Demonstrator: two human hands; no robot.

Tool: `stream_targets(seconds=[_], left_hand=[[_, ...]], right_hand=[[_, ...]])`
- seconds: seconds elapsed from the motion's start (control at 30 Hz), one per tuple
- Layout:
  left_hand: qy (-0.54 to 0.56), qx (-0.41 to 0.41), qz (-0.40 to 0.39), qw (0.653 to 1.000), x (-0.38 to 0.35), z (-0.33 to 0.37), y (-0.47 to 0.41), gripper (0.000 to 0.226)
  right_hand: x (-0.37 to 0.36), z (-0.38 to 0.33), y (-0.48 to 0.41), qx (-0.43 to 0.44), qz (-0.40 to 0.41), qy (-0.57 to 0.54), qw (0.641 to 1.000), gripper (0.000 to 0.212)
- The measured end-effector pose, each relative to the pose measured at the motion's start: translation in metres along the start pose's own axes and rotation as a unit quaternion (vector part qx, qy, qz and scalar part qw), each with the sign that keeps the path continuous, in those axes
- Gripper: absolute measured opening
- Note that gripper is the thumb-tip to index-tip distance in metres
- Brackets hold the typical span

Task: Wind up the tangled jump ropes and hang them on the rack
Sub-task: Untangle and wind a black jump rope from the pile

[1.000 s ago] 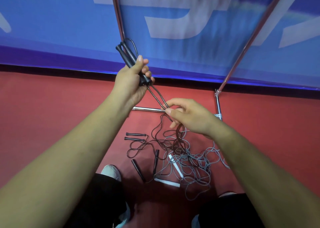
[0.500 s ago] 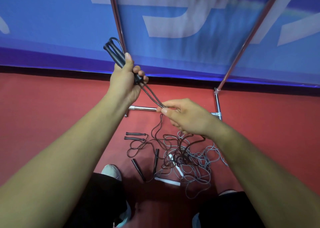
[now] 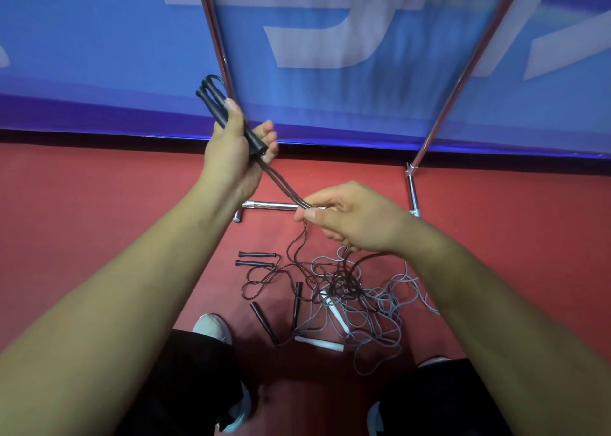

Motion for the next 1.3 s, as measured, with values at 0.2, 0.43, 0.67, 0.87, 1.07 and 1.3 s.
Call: stream_targets(seconds=[0.2, 0.43, 0.67, 0.87, 1.07, 1.3], left_hand=[[-0.312, -0.146, -0.071, 0.936, -0.008, -0.008, 0.001, 0.022], [-0.478, -0.087, -0.243, 0.84, -0.023, -0.043, 0.032, 0.017], [-0.492, -0.024, -0.344, 0.799, -0.031, -0.058, 0.063, 0.029], [-0.584, -0.006, -0.383, 0.716, -0.018, -0.073, 0.062, 0.052], [-0.576, 0.03, -0.445, 0.685, -0.02, -0.083, 0.079, 0.058], [-0.389, 0.048, -0.475, 0.788, -0.036, -0.063, 0.089, 0.027]], right_hand=[[0.021, -0.012, 0.001, 0.056, 0.027, 0.06, 0.996, 0.009], [0.069, -0.013, 0.001, 0.066, 0.151, 0.138, 0.977, 0.006], [0.105, 0.018, -0.003, 0.008, 0.218, 0.195, 0.956, 0.024], [0.113, 0.036, -0.003, -0.012, 0.185, 0.184, 0.965, 0.019], [0.12, 0.029, -0.005, 0.025, 0.241, 0.187, 0.952, 0.015], [0.126, 0.044, -0.008, 0.009, 0.257, 0.092, 0.962, 0.01]])
Point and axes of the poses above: each hand's wrist, its own y-axis away from the middle knuckle, its own x-axis out of the back of the hand, z = x × y, the point moved 8 cm from there along -y, towards the middle knuckle, and after that the axes turned 11 degrees about z, right-handed, at the moved point
